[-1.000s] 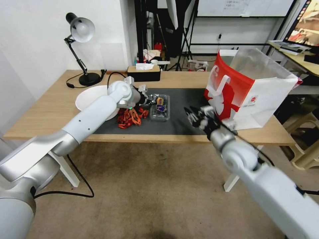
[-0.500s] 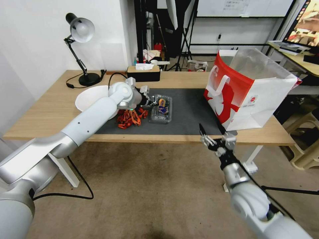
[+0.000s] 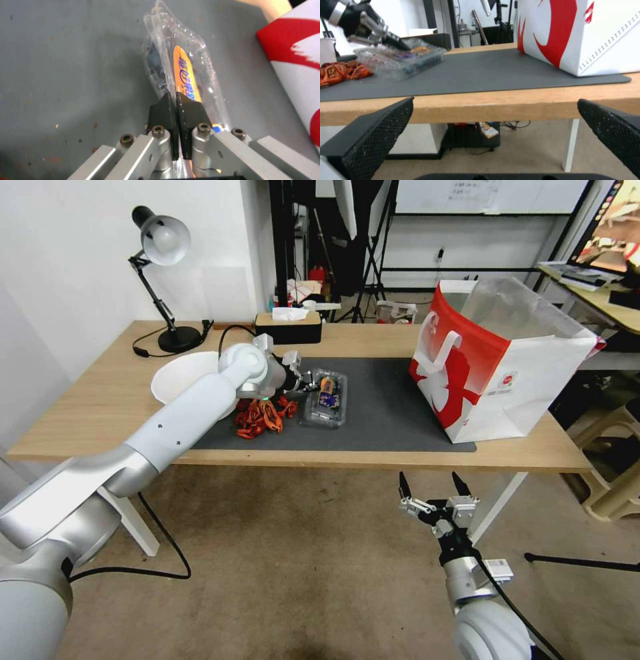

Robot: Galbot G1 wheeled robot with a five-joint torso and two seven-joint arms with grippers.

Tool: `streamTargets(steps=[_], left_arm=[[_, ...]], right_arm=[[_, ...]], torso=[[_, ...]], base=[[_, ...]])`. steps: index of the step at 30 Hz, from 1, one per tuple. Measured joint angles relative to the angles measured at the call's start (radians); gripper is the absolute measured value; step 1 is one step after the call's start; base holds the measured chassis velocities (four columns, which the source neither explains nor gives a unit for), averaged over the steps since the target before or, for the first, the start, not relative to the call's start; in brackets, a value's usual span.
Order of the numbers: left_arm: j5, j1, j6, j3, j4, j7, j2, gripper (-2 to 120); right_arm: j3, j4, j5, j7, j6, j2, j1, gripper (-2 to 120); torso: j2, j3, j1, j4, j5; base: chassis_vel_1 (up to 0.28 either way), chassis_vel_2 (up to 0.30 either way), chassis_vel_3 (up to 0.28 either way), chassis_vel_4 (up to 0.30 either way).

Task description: Close the takeout container lid, then place the container into the takeout bag.

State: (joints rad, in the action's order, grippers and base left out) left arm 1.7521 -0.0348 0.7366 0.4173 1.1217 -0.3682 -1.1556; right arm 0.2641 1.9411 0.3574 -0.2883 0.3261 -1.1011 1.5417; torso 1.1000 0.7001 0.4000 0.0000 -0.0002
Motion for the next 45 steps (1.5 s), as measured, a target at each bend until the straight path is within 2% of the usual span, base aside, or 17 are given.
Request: streamTargets(steps=[11, 20, 29, 32, 37, 40, 41, 44, 45], left_arm=[[0.031, 0.093, 0.000, -0.034, -0.014, -0.004, -0.032, 0], [0.036, 0.201, -0.032, -0.095, -0.032, -0.008, -0.097, 0], [0.011, 0.248, -0.056, -0.114, -0.034, 0.002, -0.137, 0], [0.007, 0.287, -0.070, -0.108, 0.022, -0.002, -0.201, 0], [-0.004, 0.302, -0.073, -0.112, 0.025, -0.005, -0.259, 0], [-0.026, 0.323, -0.083, -0.116, 0.003, -0.003, -0.330, 0], [-0.026, 0.323, -0.083, -0.116, 0.003, -0.003, -0.330, 0], [-0.049, 0.352, -0.089, -0.132, -0.054, 0.004, -0.416, 0], [-0.049, 0.352, -0.089, -0.132, -0.054, 0.004, -0.416, 0]], right_arm=[[-0.005, 0.001, -0.016, 0.017, -0.003, -0.015, 0.001, 100], [-0.009, 0.010, -0.022, 0.018, -0.018, -0.020, -0.005, 100], [-0.015, 0.010, -0.027, 0.017, -0.021, -0.028, -0.010, 100], [-0.014, 0.009, -0.030, 0.016, -0.028, -0.032, -0.017, 100], [-0.008, 0.015, -0.029, 0.016, -0.038, -0.032, -0.016, 100], [-0.005, 0.021, -0.029, 0.018, -0.043, -0.032, -0.012, 100], [-0.005, 0.021, -0.029, 0.018, -0.043, -0.032, -0.012, 100], [-0.002, 0.023, -0.028, 0.019, -0.046, -0.033, -0.009, 100], [-0.002, 0.023, -0.028, 0.019, -0.046, -0.033, -0.009, 100]], torso=[[0.000, 0.000, 0.000, 0.0000, 0.0002], [0.000, 0.000, 0.000, 0.0000, 0.0002], [0.000, 0.000, 0.000, -0.0001, 0.0003], [0.000, 0.000, 0.000, -0.0002, 0.0004], [0.000, 0.000, 0.000, 0.0001, 0.0002], [0.000, 0.000, 0.000, -0.0001, 0.0003], [0.000, 0.000, 0.000, -0.0001, 0.0003], [0.000, 0.000, 0.000, -0.0003, 0.0005], [0.000, 0.000, 0.000, -0.0003, 0.0005]], base=[[0.000, 0.000, 0.000, 0.000], [0.000, 0.000, 0.000, 0.000], [0.000, 0.000, 0.000, 0.000], [0.000, 0.000, 0.000, 0.000], [0.000, 0.000, 0.000, 0.000], [0.000, 0.000, 0.000, 0.000], [0.000, 0.000, 0.000, 0.000], [0.000, 0.000, 0.000, 0.000], [0.000, 0.000, 0.000, 0.000]])
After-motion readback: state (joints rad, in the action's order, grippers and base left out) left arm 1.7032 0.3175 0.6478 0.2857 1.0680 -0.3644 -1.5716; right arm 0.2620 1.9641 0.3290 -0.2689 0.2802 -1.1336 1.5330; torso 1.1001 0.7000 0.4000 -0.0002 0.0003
